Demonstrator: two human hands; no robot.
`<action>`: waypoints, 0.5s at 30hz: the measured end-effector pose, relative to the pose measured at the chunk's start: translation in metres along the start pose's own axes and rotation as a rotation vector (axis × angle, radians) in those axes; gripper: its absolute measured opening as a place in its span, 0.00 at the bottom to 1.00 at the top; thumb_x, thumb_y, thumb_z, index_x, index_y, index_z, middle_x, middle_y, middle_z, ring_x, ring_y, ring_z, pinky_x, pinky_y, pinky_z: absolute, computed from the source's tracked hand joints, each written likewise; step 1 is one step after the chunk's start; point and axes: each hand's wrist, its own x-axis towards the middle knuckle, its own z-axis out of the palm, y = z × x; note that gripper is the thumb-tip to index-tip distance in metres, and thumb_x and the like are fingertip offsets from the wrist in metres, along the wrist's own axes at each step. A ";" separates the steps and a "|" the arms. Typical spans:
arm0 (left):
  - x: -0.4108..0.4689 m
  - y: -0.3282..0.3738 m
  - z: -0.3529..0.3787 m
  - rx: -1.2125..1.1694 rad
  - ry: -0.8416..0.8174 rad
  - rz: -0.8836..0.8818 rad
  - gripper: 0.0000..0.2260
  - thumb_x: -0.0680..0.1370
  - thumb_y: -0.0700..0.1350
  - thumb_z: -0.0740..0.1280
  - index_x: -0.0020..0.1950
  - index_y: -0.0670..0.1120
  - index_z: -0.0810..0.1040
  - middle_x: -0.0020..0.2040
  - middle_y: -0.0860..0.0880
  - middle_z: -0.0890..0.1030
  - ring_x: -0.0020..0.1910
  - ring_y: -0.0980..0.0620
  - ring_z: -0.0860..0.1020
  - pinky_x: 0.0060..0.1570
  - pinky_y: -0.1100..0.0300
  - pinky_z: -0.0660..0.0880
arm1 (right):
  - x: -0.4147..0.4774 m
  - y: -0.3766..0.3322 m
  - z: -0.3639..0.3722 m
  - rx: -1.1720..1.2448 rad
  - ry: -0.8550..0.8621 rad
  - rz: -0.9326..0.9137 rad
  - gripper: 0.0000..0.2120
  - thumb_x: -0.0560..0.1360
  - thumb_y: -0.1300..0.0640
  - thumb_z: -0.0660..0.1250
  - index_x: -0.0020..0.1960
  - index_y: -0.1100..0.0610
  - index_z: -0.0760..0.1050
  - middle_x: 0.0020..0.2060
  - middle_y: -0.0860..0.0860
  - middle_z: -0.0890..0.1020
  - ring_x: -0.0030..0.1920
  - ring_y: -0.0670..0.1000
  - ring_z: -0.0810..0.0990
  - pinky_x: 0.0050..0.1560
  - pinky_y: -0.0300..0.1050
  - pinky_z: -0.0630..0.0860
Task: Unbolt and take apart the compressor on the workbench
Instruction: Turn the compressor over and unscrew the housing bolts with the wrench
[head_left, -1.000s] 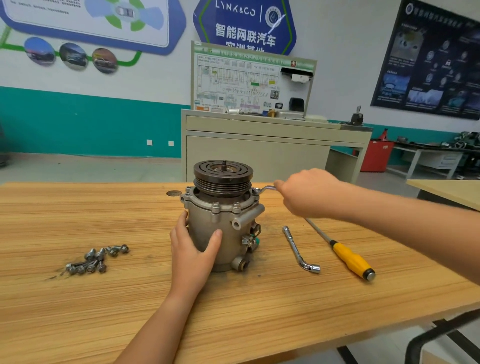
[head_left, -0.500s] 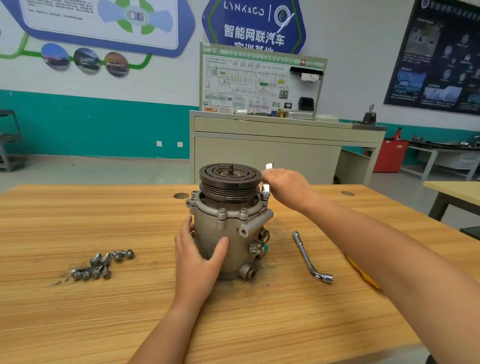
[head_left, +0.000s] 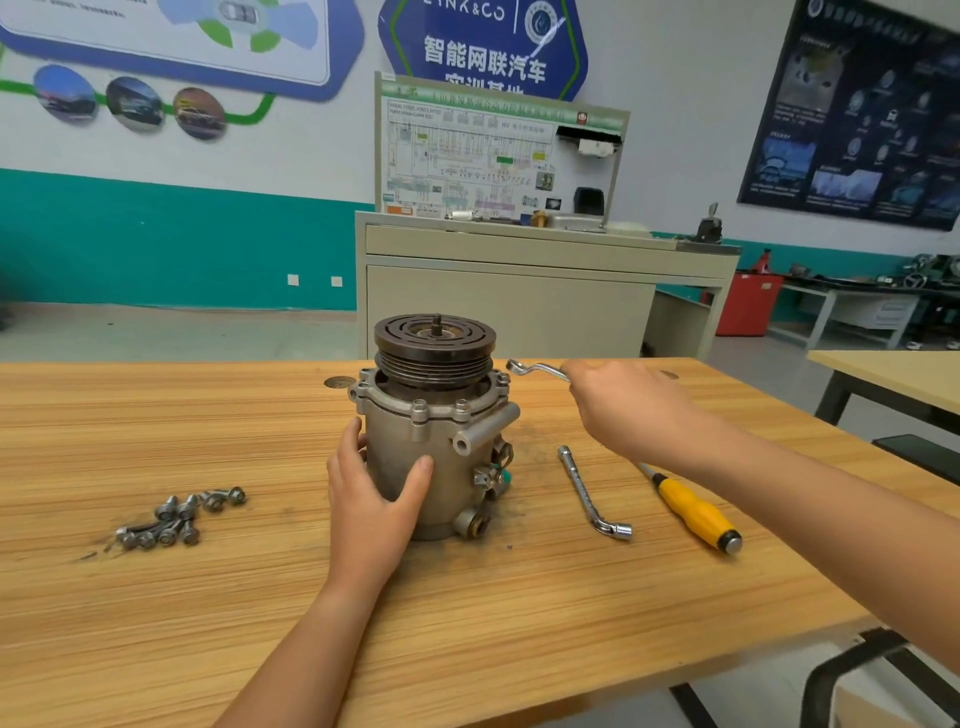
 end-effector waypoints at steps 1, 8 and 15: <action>0.000 0.000 0.000 -0.002 0.000 -0.001 0.36 0.73 0.50 0.71 0.75 0.50 0.56 0.62 0.55 0.63 0.67 0.51 0.66 0.66 0.53 0.64 | 0.000 -0.004 -0.003 -0.019 -0.028 -0.008 0.12 0.77 0.65 0.56 0.60 0.56 0.68 0.30 0.47 0.64 0.35 0.50 0.69 0.27 0.40 0.61; 0.000 0.001 -0.001 -0.007 -0.011 -0.005 0.37 0.73 0.51 0.71 0.76 0.49 0.55 0.62 0.56 0.63 0.68 0.50 0.66 0.67 0.50 0.65 | 0.011 -0.025 -0.030 -0.275 -0.116 -0.175 0.11 0.77 0.66 0.58 0.58 0.60 0.70 0.29 0.49 0.63 0.35 0.51 0.69 0.31 0.42 0.66; -0.002 0.003 -0.002 -0.015 -0.026 -0.009 0.36 0.73 0.52 0.70 0.76 0.49 0.55 0.63 0.57 0.62 0.68 0.51 0.65 0.67 0.50 0.65 | 0.026 0.007 -0.023 -0.278 -0.204 -0.255 0.11 0.79 0.57 0.53 0.60 0.58 0.66 0.29 0.48 0.68 0.28 0.46 0.67 0.25 0.40 0.60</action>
